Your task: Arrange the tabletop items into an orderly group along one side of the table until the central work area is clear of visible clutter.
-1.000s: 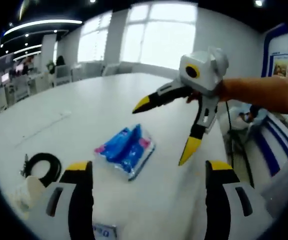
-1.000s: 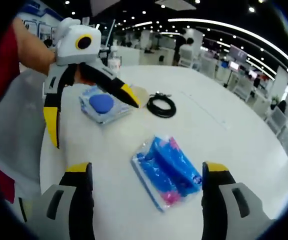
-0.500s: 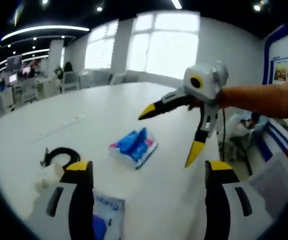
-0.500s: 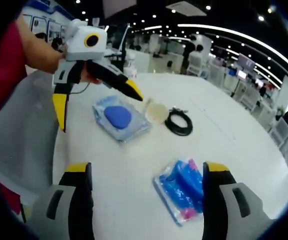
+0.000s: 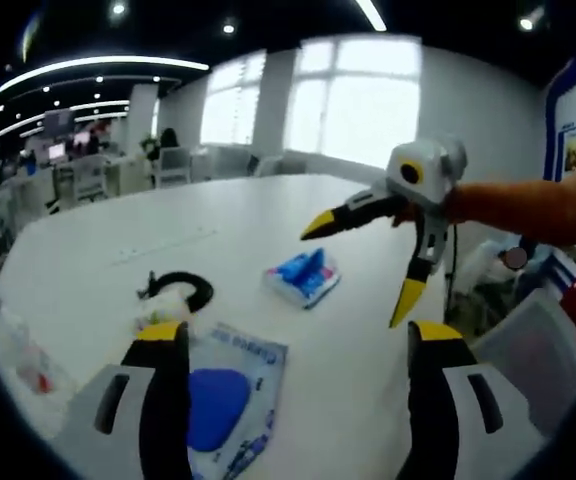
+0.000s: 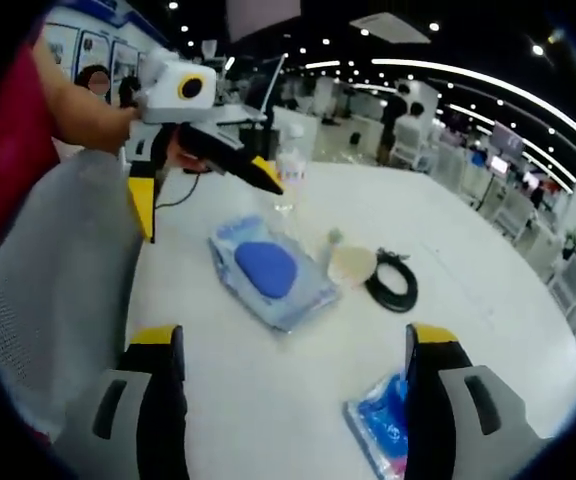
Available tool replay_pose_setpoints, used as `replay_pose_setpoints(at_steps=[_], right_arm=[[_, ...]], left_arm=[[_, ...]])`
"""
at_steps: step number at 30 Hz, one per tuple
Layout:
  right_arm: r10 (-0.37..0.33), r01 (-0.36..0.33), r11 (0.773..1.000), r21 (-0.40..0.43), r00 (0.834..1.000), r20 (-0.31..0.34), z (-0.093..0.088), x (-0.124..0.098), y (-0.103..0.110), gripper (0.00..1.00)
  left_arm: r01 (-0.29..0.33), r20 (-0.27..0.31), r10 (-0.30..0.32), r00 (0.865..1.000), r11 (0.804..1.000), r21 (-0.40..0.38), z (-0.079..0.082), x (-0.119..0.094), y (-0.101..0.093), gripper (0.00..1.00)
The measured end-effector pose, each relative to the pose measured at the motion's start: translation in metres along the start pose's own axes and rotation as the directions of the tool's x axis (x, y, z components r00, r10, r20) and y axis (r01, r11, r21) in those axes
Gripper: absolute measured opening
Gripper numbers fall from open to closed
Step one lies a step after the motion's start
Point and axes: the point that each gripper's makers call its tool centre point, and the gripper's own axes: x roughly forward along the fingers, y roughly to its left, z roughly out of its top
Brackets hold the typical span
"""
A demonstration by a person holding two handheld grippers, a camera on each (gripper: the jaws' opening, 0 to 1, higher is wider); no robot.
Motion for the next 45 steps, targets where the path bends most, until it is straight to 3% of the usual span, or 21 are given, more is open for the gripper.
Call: replay_pose_setpoints(at_steps=[11, 22, 38, 45], right_arm=[[0.026, -0.026, 0.999, -0.022, 0.999, 0.02, 0.03, 0.028, 0.019, 0.89], [-0.005, 0.005, 1.0, 0.008, 1.0, 0.02, 0.04, 0.043, 0.019, 0.87], [-0.026, 0.028, 0.996, 0.08, 0.999, -0.027, 0.024, 0.071, 0.005, 0.83], [-0.036, 0.042, 0.992, 0.115, 0.998, -0.055, 0.01, 0.082, -0.003, 0.79]], left_arm=[[-0.078, 0.004, 0.078, 0.997, 0.997, -0.024, -0.012, -0.044, 0.028, 0.85], [-0.125, -0.006, 0.124, 0.992, 0.991, -0.057, -0.023, -0.067, 0.055, 0.82], [-0.164, -0.102, 0.152, 0.983, 0.978, -0.128, -0.06, -0.064, 0.091, 0.75], [-0.203, -0.167, 0.177, 0.97, 0.967, -0.151, -0.084, -0.059, 0.103, 0.68]])
